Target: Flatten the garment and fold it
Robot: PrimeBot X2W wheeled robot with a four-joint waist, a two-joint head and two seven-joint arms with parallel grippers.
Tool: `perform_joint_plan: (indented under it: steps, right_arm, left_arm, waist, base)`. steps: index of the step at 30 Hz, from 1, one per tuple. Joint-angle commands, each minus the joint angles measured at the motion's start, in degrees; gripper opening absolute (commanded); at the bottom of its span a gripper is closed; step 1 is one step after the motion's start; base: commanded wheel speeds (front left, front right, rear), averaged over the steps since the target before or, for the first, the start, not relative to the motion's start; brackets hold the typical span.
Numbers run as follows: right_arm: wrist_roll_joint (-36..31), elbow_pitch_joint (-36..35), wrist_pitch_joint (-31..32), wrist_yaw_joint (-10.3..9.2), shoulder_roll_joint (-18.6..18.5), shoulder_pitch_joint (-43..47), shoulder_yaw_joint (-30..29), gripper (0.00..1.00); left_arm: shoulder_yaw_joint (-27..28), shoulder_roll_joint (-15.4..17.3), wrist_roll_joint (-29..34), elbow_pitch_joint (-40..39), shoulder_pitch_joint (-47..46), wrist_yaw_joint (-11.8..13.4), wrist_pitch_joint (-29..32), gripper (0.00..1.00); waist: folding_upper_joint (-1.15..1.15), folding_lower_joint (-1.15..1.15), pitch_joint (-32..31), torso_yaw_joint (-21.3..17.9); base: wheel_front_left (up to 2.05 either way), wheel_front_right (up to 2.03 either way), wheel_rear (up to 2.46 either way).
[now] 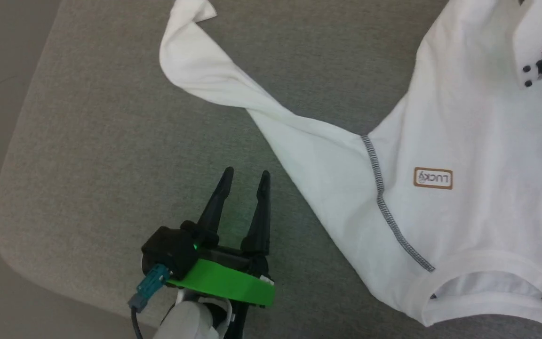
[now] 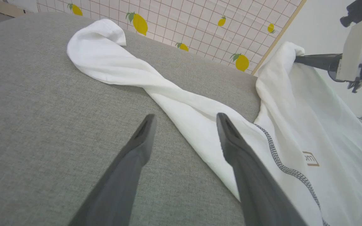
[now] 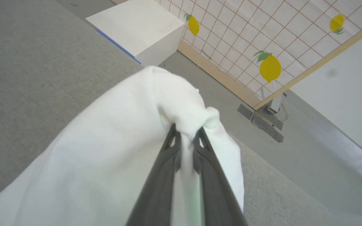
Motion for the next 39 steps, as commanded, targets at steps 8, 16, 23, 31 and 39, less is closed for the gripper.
perform_joint_plan:
  steps: [8, 16, 23, 31, 39]
  right_arm:
    - [-2.23, 9.45, -6.48, -0.09, 3.19, -1.08, -1.79, 1.0]
    - [4.68, 4.67, -12.63, -0.09, 3.92, 1.89, -4.63, 1.0]
    - [7.48, -13.24, -15.01, -0.09, 5.41, 19.71, -15.09, 1.0]
    - [1.26, -38.07, -19.09, -0.09, 18.88, 48.28, -29.99, 1.0]
    - [7.42, -40.58, -28.68, -0.09, 21.4, 65.15, -31.77, 1.0]
  left_arm:
    - [-1.07, -0.16, -1.19, 0.8, -2.14, 0.95, -0.27, 1.0]
    - [1.53, -0.16, 1.14, 2.18, -0.56, 1.03, -0.27, 1.0]
    - [4.78, -0.16, 4.06, 2.9, 3.04, 0.28, -0.27, 1.0]
    - [6.58, -0.07, 6.64, 2.32, 6.53, -0.47, -0.27, 1.0]
    - [6.48, 0.37, 7.18, 3.54, 8.87, -1.54, -0.27, 1.0]
  waist:
    - [0.0, 0.0, 1.89, 2.36]
    - [0.0, 0.0, -5.21, -2.57]
    - [0.0, 0.0, -11.09, -7.39]
    - [0.0, 0.0, -13.01, -11.27]
    - [0.0, 0.0, -13.74, -13.84]
  base:
    - [0.0, 0.0, 0.0]
    - [0.0, 0.0, 0.0]
    - [0.0, 0.0, 0.0]
    - [0.0, 0.0, 0.0]
    - [0.0, 0.0, 0.0]
